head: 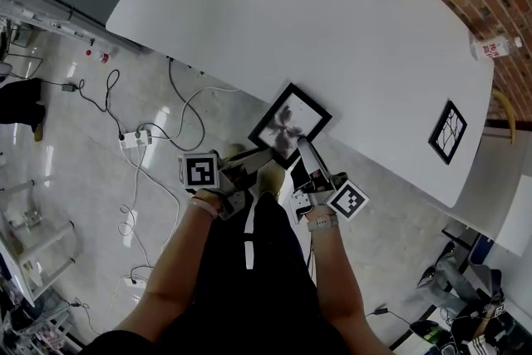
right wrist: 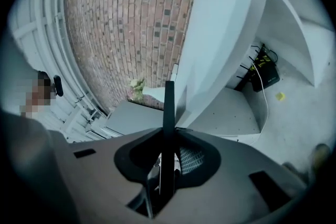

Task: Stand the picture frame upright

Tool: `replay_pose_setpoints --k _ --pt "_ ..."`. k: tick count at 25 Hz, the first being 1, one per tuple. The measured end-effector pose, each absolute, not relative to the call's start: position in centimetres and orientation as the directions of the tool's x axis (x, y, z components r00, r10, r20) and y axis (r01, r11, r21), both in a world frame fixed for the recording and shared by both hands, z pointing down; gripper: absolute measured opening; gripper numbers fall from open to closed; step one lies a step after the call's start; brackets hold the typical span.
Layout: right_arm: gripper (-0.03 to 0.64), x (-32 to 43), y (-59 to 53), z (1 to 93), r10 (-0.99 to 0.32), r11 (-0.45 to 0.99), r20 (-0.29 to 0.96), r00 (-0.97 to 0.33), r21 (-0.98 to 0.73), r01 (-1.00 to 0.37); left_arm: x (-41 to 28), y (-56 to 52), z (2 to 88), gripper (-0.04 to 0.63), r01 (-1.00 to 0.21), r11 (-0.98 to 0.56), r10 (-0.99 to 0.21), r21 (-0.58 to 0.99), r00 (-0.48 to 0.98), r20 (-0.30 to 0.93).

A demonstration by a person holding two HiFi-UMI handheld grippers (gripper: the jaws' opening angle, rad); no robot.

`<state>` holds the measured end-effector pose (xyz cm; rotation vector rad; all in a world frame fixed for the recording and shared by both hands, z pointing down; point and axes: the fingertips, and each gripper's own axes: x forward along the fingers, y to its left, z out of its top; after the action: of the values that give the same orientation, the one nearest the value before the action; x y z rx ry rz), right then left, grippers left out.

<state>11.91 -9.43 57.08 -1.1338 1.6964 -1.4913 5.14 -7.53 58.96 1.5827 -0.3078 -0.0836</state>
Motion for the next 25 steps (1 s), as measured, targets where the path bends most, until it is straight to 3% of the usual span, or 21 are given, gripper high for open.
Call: replay_pose_setpoints --k 6,16,25 --pt "0.074 12.0 -9.2 56.1 -0.885 0.030 0.079 -0.458 -0.974 -0.226 3.4 -9.1 59.2 0.247 -0.229 -0.091 -0.282 0.969 0.939 0.196" --pt "0.074 11.3 -9.0 53.6 -0.838 0.129 0.053 -0.543 -0.947 -0.293 1.3 -12.3 55.7 0.247 -0.323 -0.332 -0.297 0.886 0.927 0.227" --pt "0.074 10.0 -8.6 50.2 -0.775 0.228 0.003 -0.632 -0.932 -0.283 2.5 -12.8 52.1 0.247 -0.303 -0.445 -0.244 0.843 0.947 0.211"
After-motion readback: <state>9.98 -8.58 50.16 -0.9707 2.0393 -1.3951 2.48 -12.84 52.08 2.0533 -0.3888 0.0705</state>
